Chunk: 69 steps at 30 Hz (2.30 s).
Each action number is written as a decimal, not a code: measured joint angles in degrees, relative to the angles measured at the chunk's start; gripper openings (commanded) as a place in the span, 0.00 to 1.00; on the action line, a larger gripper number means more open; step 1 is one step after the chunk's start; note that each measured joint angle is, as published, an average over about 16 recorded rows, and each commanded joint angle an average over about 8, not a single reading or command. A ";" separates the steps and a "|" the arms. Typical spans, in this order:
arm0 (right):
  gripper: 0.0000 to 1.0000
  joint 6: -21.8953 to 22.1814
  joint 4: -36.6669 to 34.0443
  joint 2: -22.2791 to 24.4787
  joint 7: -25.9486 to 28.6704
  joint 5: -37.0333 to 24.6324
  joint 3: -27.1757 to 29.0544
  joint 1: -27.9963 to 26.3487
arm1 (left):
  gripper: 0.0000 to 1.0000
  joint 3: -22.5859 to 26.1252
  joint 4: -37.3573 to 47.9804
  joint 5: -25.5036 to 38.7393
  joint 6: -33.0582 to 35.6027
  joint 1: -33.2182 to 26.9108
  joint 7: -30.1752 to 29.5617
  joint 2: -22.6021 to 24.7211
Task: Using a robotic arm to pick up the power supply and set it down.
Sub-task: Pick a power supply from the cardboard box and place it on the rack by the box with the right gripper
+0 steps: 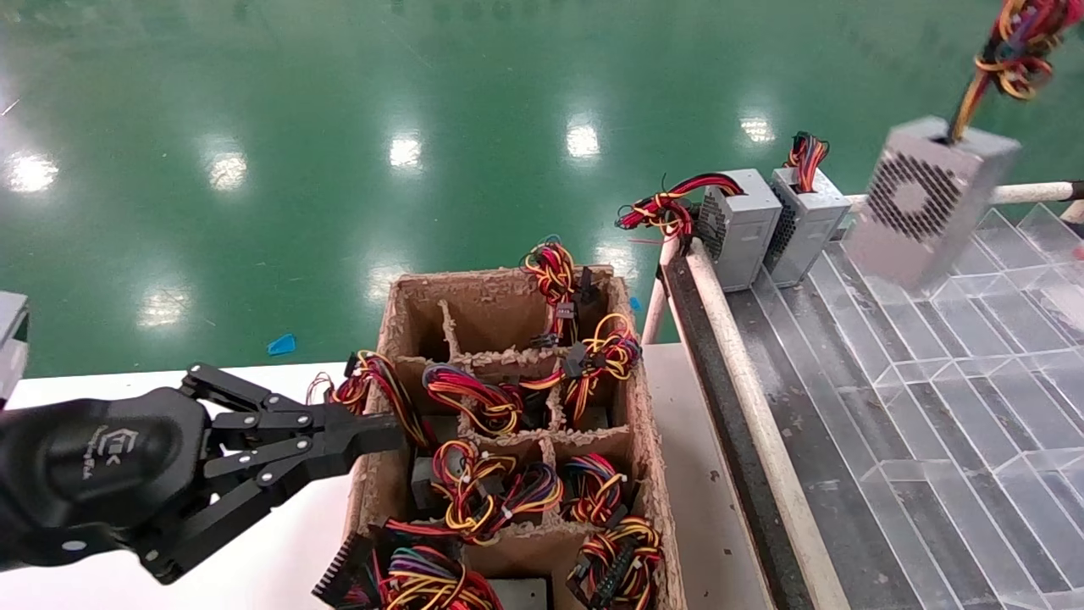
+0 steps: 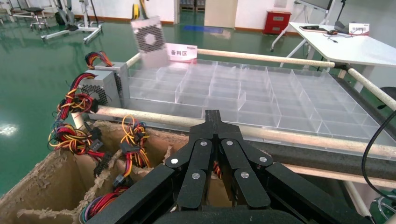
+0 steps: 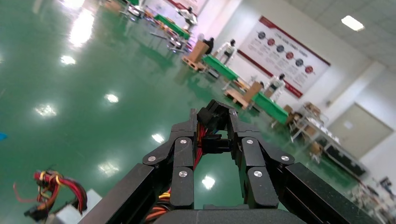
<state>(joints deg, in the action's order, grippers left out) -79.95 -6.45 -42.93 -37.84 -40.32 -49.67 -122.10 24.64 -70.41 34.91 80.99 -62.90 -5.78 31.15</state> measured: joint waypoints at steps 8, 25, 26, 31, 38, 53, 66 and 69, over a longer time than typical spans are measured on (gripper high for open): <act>0.00 0.38 -1.89 0.10 0.35 1.73 1.54 4.68 | 0.00 0.00 0.00 0.00 0.00 0.00 0.00 0.00; 0.00 5.22 1.00 -3.31 0.44 8.26 6.69 13.36 | 0.00 0.00 0.00 0.00 0.00 0.00 0.00 0.00; 0.00 5.29 1.38 -3.41 0.53 8.39 6.79 13.54 | 0.00 0.00 0.00 0.00 0.00 0.00 0.00 0.00; 0.00 5.42 3.01 -3.96 1.22 8.61 6.99 14.16 | 0.00 0.00 0.00 0.00 0.00 0.00 0.00 0.00; 0.00 6.26 4.20 -5.42 2.15 8.50 6.96 15.01 | 0.00 0.00 0.00 0.00 0.00 0.00 0.00 0.00; 0.00 13.87 4.13 -11.41 2.51 10.47 8.37 17.95 | 0.00 0.00 0.00 0.00 0.00 0.00 0.00 0.00; 0.00 24.19 3.87 -16.84 2.78 10.96 8.72 19.89 | 0.00 0.00 0.00 0.00 0.00 0.00 0.00 0.00; 0.00 25.35 4.17 -17.63 3.06 10.92 8.70 20.36 | 0.00 0.00 0.00 0.00 0.00 0.00 0.00 0.00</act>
<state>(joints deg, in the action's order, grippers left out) -54.60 -2.28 -60.57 -34.78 -29.40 -40.97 -101.74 24.65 -70.41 34.90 80.99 -62.90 -5.78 31.15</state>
